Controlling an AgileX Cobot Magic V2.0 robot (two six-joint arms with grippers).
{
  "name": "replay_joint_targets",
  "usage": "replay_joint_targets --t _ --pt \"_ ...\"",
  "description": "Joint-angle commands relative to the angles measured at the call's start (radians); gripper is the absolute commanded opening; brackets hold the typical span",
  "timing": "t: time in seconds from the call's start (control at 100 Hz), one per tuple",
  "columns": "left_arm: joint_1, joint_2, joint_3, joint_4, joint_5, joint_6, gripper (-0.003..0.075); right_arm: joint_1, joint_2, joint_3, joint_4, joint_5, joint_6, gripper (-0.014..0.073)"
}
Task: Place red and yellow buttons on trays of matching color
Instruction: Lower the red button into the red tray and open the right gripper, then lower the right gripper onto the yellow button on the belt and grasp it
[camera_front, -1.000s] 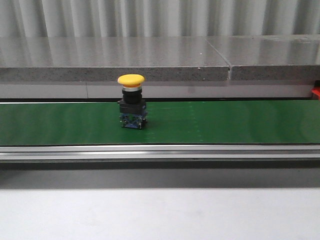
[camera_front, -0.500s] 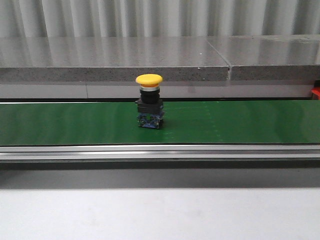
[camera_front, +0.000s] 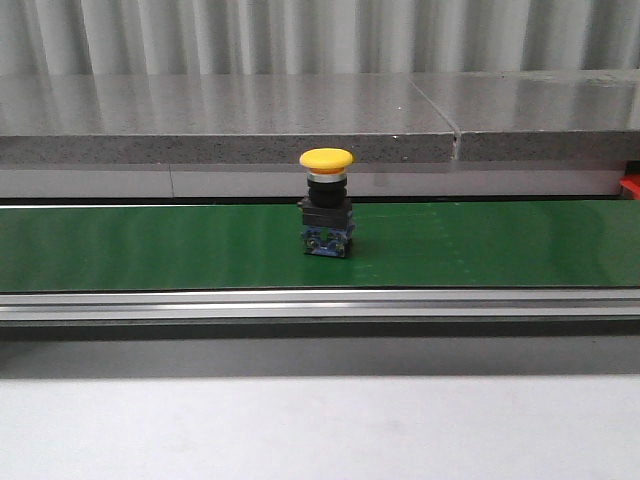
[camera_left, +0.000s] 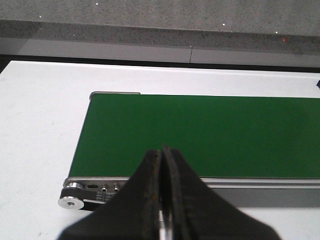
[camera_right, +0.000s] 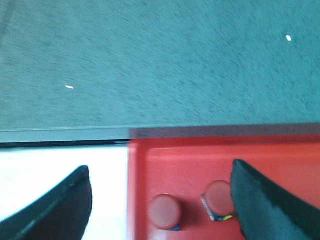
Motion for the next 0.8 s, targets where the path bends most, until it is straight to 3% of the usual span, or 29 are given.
replay_joint_targets --t 0.0,0.47,0.79 --pt "-0.008 0.004 -0.027 -0.011 -0.077 -0.001 -0.0021 -0.001 -0.125 -0.002 0.1 0.012 -0.046 0.0574" --pt "-0.008 0.004 -0.027 -0.011 -0.077 -0.001 -0.0021 0.134 -0.522 0.536 0.148 -0.027 -0.184 0.0574" --pt "-0.008 0.004 -0.027 -0.011 -0.077 -0.001 -0.0021 0.4 -0.546 0.816 0.145 -0.084 -0.347 0.0574"
